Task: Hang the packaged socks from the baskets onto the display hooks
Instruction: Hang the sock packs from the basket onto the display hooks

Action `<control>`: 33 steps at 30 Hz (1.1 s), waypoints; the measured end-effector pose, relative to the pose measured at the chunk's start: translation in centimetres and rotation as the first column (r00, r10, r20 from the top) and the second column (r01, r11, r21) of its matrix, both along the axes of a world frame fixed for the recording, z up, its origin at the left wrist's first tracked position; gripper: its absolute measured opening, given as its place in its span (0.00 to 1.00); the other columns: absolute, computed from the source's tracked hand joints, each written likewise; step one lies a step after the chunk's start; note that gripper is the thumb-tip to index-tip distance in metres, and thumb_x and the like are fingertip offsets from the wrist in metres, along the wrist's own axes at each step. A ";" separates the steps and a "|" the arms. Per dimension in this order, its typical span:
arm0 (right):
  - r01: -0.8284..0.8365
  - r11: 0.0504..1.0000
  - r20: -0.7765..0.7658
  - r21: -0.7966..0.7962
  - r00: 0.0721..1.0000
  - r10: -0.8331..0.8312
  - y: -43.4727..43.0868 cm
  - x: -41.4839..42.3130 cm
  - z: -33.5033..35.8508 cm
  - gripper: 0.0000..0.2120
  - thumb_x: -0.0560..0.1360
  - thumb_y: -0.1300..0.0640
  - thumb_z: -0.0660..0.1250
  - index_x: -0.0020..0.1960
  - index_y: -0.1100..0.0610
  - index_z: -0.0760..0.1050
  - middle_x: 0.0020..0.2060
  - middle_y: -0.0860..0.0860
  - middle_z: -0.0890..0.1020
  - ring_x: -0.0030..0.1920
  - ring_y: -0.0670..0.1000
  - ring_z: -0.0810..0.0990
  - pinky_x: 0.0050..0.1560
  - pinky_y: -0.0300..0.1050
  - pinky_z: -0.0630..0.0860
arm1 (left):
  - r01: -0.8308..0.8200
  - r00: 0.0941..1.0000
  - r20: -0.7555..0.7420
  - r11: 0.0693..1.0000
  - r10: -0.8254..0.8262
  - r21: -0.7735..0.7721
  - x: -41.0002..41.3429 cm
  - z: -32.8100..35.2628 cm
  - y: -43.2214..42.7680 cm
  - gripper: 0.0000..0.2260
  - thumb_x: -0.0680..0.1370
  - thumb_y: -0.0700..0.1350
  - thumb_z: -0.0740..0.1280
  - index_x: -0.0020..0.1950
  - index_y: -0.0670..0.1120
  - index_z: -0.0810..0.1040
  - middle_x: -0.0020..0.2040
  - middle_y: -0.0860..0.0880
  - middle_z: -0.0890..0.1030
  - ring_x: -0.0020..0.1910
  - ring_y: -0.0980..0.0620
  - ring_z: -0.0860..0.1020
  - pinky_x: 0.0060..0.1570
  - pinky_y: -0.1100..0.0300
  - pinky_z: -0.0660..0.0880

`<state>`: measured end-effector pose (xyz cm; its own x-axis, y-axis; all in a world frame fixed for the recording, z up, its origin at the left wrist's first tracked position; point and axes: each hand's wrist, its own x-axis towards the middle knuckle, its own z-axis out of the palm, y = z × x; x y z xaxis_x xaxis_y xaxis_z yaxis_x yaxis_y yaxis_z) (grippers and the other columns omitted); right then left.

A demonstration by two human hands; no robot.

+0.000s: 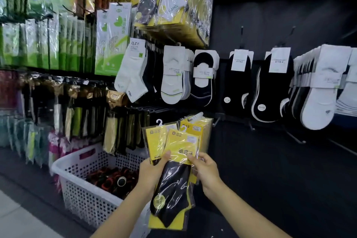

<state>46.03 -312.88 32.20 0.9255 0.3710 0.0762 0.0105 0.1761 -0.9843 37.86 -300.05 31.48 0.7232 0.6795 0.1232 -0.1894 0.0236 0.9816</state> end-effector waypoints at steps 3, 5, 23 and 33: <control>0.076 0.997 -0.028 -0.002 0.997 -0.076 -0.4 0.7 -0.5 0.09 0.74 0.58 0.71 0.52 0.60 0.76 0.52 0.57 0.82 0.53 0.57 0.79 0.63 0.57 0.74 | -0.055 0.997 -0.057 0.995 0.060 0.081 -0.4 0.2 0.5 0.21 0.76 0.60 0.62 0.30 0.49 0.62 0.26 0.55 0.64 0.27 0.57 0.64 0.34 0.61 0.64; 0.132 0.991 -0.049 0.030 0.990 -0.130 -0.5 1.7 -0.6 0.09 0.76 0.60 0.69 0.55 0.60 0.75 0.57 0.59 0.80 0.56 0.58 0.78 0.66 0.57 0.71 | -0.112 0.991 -0.063 0.985 0.121 0.133 -0.8 0.3 1.6 0.22 0.79 0.58 0.59 0.30 0.47 0.62 0.24 0.54 0.62 0.26 0.55 0.62 0.32 0.61 0.61; 0.353 0.936 -0.145 0.008 0.926 -0.348 4.8 8.1 0.0 0.12 0.75 0.59 0.70 0.57 0.61 0.77 0.51 0.52 0.78 0.55 0.54 0.76 0.56 0.44 0.71 | -0.208 0.973 -0.047 0.947 0.226 0.246 -0.8 -1.1 7.4 0.19 0.79 0.57 0.58 0.36 0.45 0.67 0.26 0.49 0.62 0.29 0.50 0.63 0.31 0.59 0.60; 0.135 0.991 -0.233 0.014 0.964 -0.128 1.6 4.9 -2.2 0.10 0.76 0.58 0.69 0.54 0.61 0.76 0.54 0.61 0.80 0.57 0.58 0.79 0.57 0.47 0.76 | -0.104 0.987 -0.094 0.965 0.129 0.240 0.0 -1.6 5.0 0.24 0.79 0.55 0.60 0.28 0.48 0.55 0.18 0.56 0.56 0.20 0.58 0.56 0.26 0.63 0.56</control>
<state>50.92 -311.32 29.97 0.9597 0.2460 -0.1360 -0.1913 0.2173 -0.9572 37.87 -295.04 29.86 0.6584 0.7215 0.2142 -0.0699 -0.2248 0.9719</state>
